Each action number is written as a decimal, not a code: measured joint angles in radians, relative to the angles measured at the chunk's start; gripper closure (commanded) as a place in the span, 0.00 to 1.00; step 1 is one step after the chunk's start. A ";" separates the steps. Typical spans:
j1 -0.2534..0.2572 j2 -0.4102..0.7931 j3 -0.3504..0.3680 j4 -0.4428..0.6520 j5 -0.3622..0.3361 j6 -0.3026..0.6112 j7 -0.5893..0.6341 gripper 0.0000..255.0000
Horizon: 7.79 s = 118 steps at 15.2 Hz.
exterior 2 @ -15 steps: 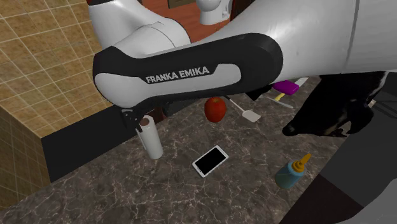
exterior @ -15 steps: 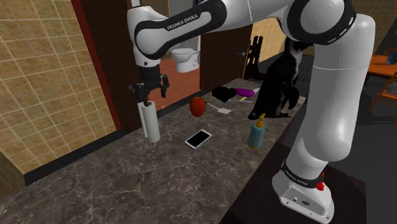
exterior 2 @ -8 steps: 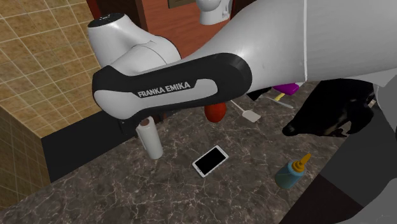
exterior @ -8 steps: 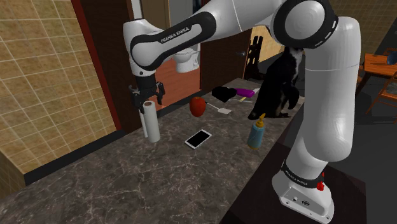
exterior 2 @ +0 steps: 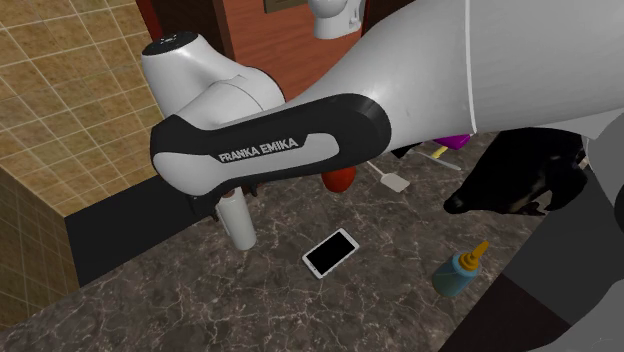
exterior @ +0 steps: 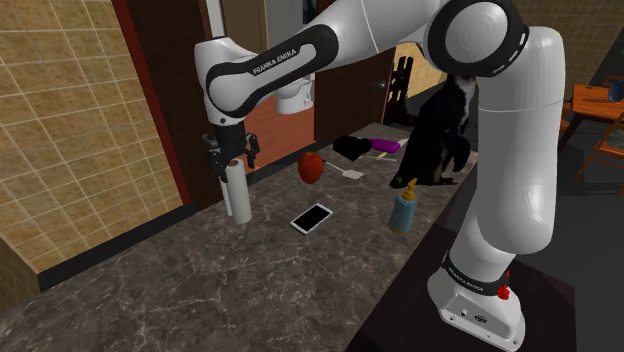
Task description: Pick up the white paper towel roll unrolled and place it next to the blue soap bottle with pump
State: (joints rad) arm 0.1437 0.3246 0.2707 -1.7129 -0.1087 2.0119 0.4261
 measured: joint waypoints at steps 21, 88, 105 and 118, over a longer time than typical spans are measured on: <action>-0.001 -0.028 0.004 0.068 0.011 -0.095 -0.008 1.00; -0.274 -0.674 -0.290 -0.079 0.084 -0.574 -0.600 1.00; -0.345 -0.794 -0.440 -0.266 0.015 -0.497 -0.806 1.00; -0.351 -0.835 -0.447 -0.473 0.004 -0.331 -0.798 1.00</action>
State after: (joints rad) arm -0.2069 -0.5103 -0.1765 -2.1857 -0.1043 1.6812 -0.3723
